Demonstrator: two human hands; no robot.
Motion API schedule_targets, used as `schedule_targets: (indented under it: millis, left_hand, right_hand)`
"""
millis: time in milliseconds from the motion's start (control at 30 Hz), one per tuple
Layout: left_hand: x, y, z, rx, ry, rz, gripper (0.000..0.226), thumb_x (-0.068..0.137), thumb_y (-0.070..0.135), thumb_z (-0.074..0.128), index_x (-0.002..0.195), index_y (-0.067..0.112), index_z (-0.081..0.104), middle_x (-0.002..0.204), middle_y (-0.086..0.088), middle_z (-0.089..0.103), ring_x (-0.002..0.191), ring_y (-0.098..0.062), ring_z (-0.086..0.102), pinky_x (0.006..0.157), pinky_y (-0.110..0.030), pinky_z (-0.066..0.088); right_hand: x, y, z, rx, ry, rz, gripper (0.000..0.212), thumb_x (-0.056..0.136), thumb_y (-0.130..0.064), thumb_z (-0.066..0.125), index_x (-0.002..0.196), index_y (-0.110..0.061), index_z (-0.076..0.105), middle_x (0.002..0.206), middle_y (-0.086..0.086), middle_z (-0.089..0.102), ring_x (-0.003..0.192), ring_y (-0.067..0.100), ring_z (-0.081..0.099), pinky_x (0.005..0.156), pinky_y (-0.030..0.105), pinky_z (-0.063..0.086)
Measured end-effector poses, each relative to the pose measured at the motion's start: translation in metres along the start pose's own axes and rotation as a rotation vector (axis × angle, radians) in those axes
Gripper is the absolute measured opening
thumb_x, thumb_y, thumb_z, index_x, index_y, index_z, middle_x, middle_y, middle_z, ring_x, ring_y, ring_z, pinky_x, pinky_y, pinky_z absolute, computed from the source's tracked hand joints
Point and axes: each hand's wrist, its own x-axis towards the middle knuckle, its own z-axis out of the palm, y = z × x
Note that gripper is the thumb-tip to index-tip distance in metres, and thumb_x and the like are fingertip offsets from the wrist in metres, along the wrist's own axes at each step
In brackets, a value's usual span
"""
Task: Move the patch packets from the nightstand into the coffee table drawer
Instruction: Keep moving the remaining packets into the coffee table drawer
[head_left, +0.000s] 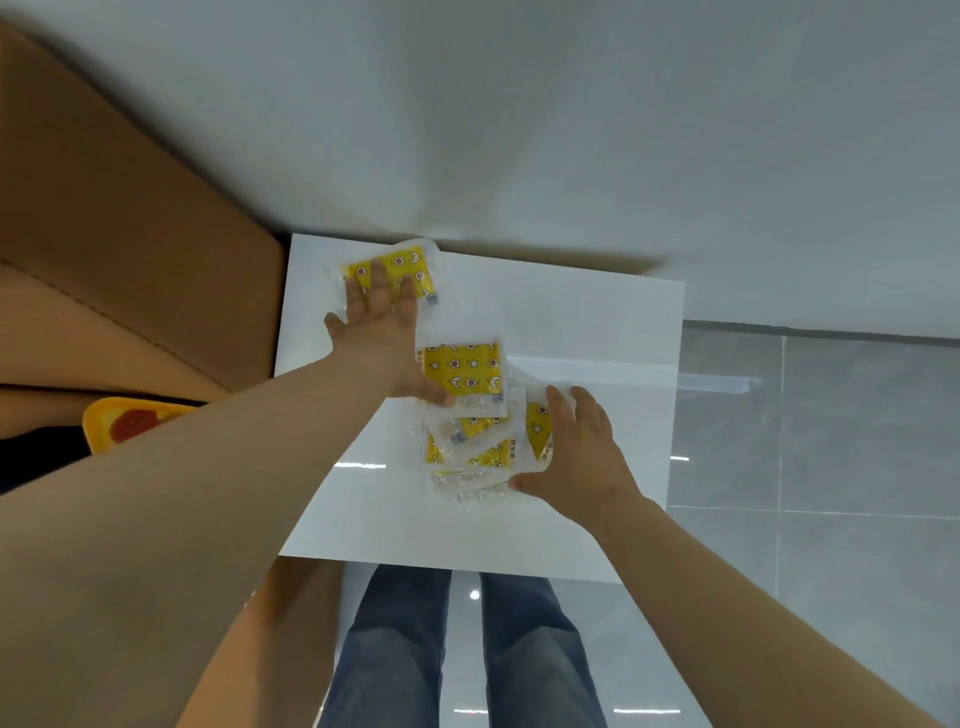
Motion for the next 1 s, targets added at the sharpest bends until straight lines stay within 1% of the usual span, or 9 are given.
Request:
schedule_targets:
  millis: [167,333,467,533,700,800,833,900,1000]
  left_hand:
    - [-0.022,0.009,0.029,-0.037,-0.009,0.058,0.142,0.049,0.074,0.074,0.148,0.024,-0.016,0.155,-0.008,-0.026,0.144,-0.036,-0.018,0.115,-0.059,0.007]
    - [-0.042,0.013,0.057,-0.019,-0.002,0.066,0.145,0.048,0.074,0.074,0.145,0.029,-0.025,0.154,-0.006,-0.021,0.141,-0.038,-0.024,0.11,-0.066,0.0]
    - [-0.045,0.023,0.073,0.001,0.064,0.07,0.149,0.048,0.077,0.071,0.144,0.023,-0.029,0.149,-0.007,-0.037,0.136,-0.042,-0.033,0.108,-0.068,-0.003]
    - [-0.043,0.028,0.077,0.018,0.116,0.086,0.148,0.051,0.077,0.07,0.145,0.016,-0.027,0.149,-0.009,-0.037,0.137,-0.043,-0.031,0.109,-0.066,-0.004]
    - [-0.037,0.035,0.078,0.115,0.151,0.087,0.142,0.056,0.076,0.067,0.146,0.007,-0.019,0.154,-0.018,-0.019,0.141,-0.048,-0.013,0.112,-0.062,0.0]
    - [-0.033,0.032,0.068,0.114,0.173,0.114,0.124,0.062,0.071,0.068,0.148,0.007,0.005,0.154,-0.018,0.003,0.14,-0.047,0.009,0.113,-0.058,0.015]
    - [-0.03,0.029,0.063,0.12,0.2,0.136,0.114,0.064,0.068,0.068,0.145,0.007,0.016,0.151,-0.017,0.015,0.135,-0.044,0.021,0.111,-0.054,0.024]
    - [-0.026,0.025,0.055,0.139,0.252,0.189,0.092,0.066,0.064,0.07,0.132,0.009,0.035,0.134,-0.013,0.036,0.118,-0.036,0.04,0.098,-0.044,0.038]
    - [-0.024,0.024,0.045,0.15,0.261,0.251,0.068,0.076,0.053,0.067,0.123,0.009,0.043,0.118,-0.011,0.044,0.101,-0.031,0.049,0.083,-0.038,0.041]
  right_hand:
    - [0.002,0.007,0.006,0.019,-0.008,-0.001,0.112,0.068,-0.046,0.08,0.15,-0.016,0.009,0.157,0.006,0.001,0.146,0.027,0.001,0.114,0.043,0.029]
    - [0.001,0.012,0.009,0.015,0.033,-0.024,0.114,0.068,-0.046,0.08,0.15,-0.016,0.008,0.157,0.002,0.003,0.146,0.024,0.003,0.114,0.041,0.026]
    - [0.002,0.013,0.011,-0.003,0.064,-0.023,0.116,0.068,-0.047,0.08,0.151,-0.014,0.006,0.156,0.004,0.006,0.145,0.025,0.006,0.113,0.039,0.028]
    - [0.004,0.013,0.014,-0.018,0.093,-0.021,0.117,0.067,-0.05,0.079,0.151,-0.013,0.007,0.154,0.005,0.009,0.143,0.026,0.009,0.111,0.039,0.031]
    - [0.008,0.012,0.019,-0.056,0.162,0.013,0.113,0.063,-0.058,0.078,0.148,-0.013,0.018,0.147,0.007,0.021,0.137,0.026,0.02,0.106,0.042,0.04]
    - [0.011,0.012,0.019,-0.014,0.195,0.029,0.108,0.063,-0.056,0.079,0.146,-0.012,0.025,0.143,0.006,0.027,0.132,0.026,0.027,0.104,0.041,0.04]
    - [0.011,0.013,0.019,0.004,0.202,0.032,0.105,0.064,-0.055,0.079,0.145,-0.012,0.026,0.141,0.006,0.028,0.13,0.025,0.029,0.103,0.04,0.04]
    - [0.012,0.014,0.019,0.037,0.21,0.038,0.098,0.068,-0.051,0.079,0.143,-0.013,0.029,0.139,0.006,0.03,0.128,0.025,0.031,0.102,0.039,0.04]
    - [0.013,0.013,0.019,0.066,0.226,0.06,0.091,0.067,-0.049,0.08,0.138,-0.014,0.035,0.134,0.007,0.035,0.124,0.026,0.035,0.099,0.038,0.041]
